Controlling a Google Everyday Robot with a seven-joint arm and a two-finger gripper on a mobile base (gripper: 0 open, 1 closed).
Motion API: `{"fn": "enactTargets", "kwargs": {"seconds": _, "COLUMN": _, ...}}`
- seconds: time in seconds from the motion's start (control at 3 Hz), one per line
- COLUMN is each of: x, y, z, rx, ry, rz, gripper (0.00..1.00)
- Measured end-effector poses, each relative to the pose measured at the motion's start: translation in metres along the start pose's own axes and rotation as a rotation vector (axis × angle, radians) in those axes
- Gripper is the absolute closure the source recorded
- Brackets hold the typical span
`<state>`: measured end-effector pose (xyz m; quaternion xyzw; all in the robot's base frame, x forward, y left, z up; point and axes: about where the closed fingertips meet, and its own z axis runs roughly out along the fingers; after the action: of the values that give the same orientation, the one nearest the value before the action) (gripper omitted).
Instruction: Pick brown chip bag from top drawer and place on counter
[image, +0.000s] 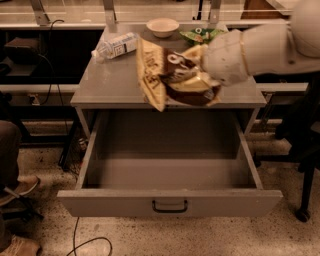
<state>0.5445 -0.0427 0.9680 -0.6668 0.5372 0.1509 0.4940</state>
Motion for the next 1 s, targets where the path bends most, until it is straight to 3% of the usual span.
{"fn": "enactTargets", "kwargs": {"seconds": 0.33, "x": -0.036, "y": -0.029, "z": 0.055, "rx": -0.041, "ry": -0.031, "rz": -0.143, "gripper": 1.00}}
{"fn": "enactTargets", "kwargs": {"seconds": 0.67, "x": -0.042, "y": -0.051, "z": 0.104, "rx": -0.063, "ry": -0.027, "rz": -0.187, "gripper": 1.00}}
{"fn": "enactTargets", "kwargs": {"seconds": 1.0, "x": -0.034, "y": -0.065, "z": 0.142, "rx": -0.073, "ry": -0.046, "rz": -0.163, "gripper": 1.00}}
